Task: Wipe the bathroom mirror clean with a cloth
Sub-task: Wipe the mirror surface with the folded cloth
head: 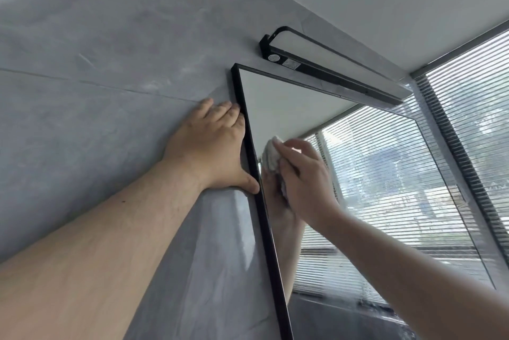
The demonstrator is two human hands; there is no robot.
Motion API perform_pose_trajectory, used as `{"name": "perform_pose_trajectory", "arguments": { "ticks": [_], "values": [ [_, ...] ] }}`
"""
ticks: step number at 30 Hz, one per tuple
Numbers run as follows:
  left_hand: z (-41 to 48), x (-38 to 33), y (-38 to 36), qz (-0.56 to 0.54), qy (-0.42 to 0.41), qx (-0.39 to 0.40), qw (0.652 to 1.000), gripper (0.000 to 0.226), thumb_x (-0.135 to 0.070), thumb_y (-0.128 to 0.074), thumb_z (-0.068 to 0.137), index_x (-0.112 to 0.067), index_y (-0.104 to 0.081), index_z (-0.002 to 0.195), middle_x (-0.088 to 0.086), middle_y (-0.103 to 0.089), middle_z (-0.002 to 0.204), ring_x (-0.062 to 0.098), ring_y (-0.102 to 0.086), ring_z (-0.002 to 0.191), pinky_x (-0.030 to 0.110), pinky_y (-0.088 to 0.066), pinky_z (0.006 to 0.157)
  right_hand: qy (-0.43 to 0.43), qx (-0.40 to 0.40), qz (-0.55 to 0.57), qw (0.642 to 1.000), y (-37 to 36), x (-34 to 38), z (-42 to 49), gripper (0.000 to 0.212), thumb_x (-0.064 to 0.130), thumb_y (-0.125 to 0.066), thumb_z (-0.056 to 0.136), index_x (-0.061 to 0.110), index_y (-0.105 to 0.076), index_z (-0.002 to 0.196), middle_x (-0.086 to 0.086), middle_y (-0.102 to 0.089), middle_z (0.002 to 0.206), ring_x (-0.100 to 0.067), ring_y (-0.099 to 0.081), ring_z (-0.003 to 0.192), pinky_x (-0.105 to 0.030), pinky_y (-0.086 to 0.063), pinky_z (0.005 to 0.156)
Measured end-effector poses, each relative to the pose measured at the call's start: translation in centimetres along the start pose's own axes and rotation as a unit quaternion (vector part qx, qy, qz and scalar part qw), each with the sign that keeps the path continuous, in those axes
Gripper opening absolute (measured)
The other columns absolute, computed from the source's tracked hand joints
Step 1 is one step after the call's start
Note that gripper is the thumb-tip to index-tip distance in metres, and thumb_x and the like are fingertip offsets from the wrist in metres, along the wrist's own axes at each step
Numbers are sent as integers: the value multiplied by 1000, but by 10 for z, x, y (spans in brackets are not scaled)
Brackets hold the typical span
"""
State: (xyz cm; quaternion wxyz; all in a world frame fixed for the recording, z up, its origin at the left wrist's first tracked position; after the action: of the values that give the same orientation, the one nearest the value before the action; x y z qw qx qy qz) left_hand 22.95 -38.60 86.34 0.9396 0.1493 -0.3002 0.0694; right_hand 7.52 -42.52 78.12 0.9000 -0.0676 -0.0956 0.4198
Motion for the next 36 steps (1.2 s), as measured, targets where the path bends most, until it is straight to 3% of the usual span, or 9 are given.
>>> {"name": "perform_pose_trajectory", "arguments": {
  "ticks": [3,7,10,14,17,24,28,32,36],
  "values": [
    [0,-1,1,6,-1,6,1000,140,-98,-44,54,-9,-12,156,8,-9,166,20,-4,153,44,1,124,96,-2,-49,994,10,4,-37,36,27,-47,94,25,-72,119,20,-58,118,-6,-52,104,-18,-39,95],
    [-1,-1,2,7,0,0,1000,140,-98,-44,54,-9,-13,156,8,-10,165,21,-5,153,44,1,124,185,60,-90,977,26,-15,-86,38,30,-55,93,27,-60,130,17,-57,129,6,-42,115,-24,-40,98],
    [-1,-1,4,0,1,-6,1000,141,-98,-46,52,-8,-15,156,8,-12,165,21,-6,153,44,0,124,178,64,-86,978,23,-19,-85,38,29,-56,92,27,-62,130,15,-58,128,7,-43,114,-20,-39,97],
    [0,-2,2,-10,0,-8,1000,141,-97,-48,51,-8,-17,155,8,-13,165,20,-7,152,45,0,124,121,66,-73,988,0,-5,-30,41,37,-48,97,31,-57,136,14,-56,129,-9,-48,110,-26,-42,92],
    [-1,-1,2,-15,-3,-18,1000,139,-96,-49,51,-8,-19,155,9,-15,165,21,-8,152,45,-1,124,98,68,-66,991,-14,10,29,38,35,-50,100,28,-60,136,11,-55,131,-13,-46,113,-22,-32,93],
    [0,-3,5,1,-2,-28,1000,140,-97,-46,50,-8,-19,155,9,-18,164,22,-13,151,44,-2,124,43,40,-29,998,-46,23,142,35,36,-50,103,26,-63,134,5,-55,136,-21,-48,126,-28,-32,105],
    [0,-3,5,2,-1,-38,999,141,-97,-45,48,-8,-22,154,8,-21,163,21,-14,151,43,-3,124,44,45,-45,997,-43,21,130,36,30,-47,104,28,-59,137,7,-52,139,-19,-43,127,-19,-23,98],
    [0,-3,6,-14,0,-26,1000,140,-96,-52,49,-10,-20,155,7,-18,164,20,-11,151,42,-2,124,69,80,-52,993,-25,9,64,37,29,-46,103,32,-57,139,11,-51,136,-17,-43,122,-23,-26,98],
    [0,-3,6,-22,2,-22,1000,141,-96,-54,48,-10,-20,155,6,-17,164,20,-11,151,43,-1,124,111,66,-68,989,-9,4,2,43,40,-42,99,33,-58,137,14,-55,130,-14,-49,111,-27,-36,94]
  ]
}}
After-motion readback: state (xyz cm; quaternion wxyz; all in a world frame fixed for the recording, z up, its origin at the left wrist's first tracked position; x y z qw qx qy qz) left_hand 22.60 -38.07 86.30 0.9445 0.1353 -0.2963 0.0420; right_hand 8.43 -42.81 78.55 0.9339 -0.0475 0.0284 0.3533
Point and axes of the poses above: each hand's wrist, its own z-axis towards the middle knuckle, its own y-axis out of the back of the hand, x = y × z, the point moved 4 cm from there along z, towards the middle knuckle
